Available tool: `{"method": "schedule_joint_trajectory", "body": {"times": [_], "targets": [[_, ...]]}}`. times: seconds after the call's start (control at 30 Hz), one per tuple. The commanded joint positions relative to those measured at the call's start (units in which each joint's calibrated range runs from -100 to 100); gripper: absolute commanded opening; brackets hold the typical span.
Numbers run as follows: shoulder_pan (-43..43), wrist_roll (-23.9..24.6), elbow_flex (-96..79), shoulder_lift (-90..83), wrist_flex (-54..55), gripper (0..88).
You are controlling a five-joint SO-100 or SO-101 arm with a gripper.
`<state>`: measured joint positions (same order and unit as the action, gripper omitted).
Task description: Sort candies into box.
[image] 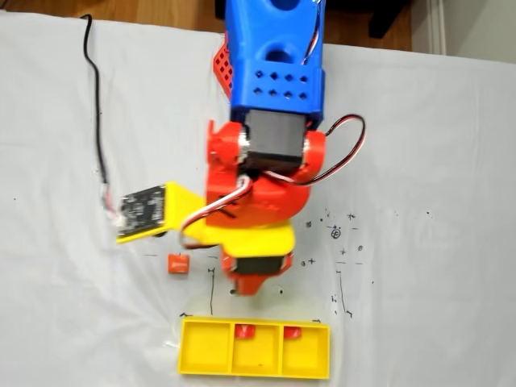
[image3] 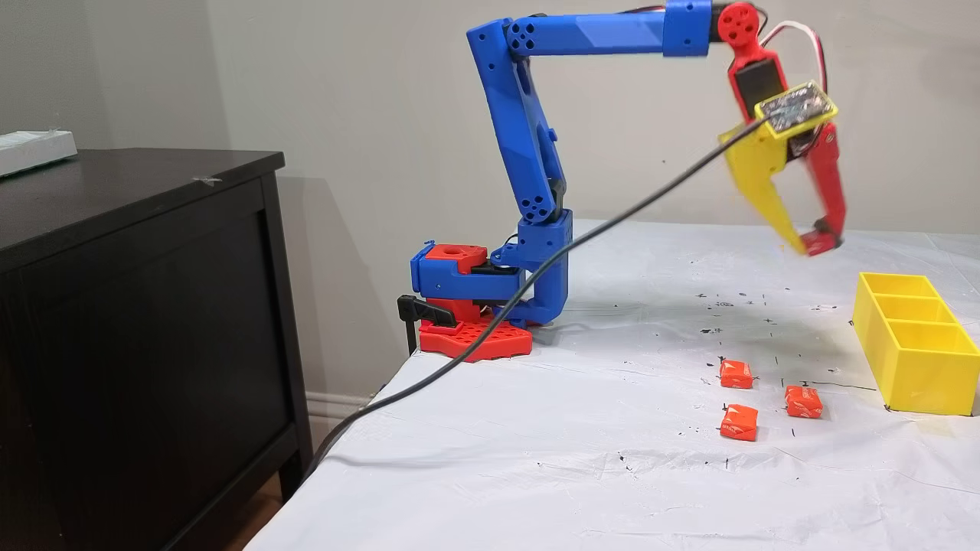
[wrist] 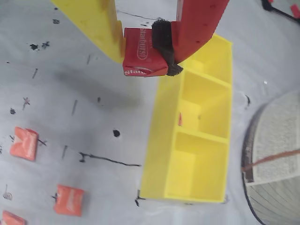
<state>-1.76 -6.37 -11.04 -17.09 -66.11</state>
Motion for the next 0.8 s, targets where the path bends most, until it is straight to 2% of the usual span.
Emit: {"method": "schedule_joint_trajectory", "body": {"times": [0.0, 0.53, 0.77], "targets": [[-2.41, 0.49, 12.72, 3.26, 0.09, 0.2], [-4.58, 1.07, 32.02, 24.38, -0.24, 0.2], [-4.4, 0.93, 33.47, 27.1, -0.57, 0.2]]}}
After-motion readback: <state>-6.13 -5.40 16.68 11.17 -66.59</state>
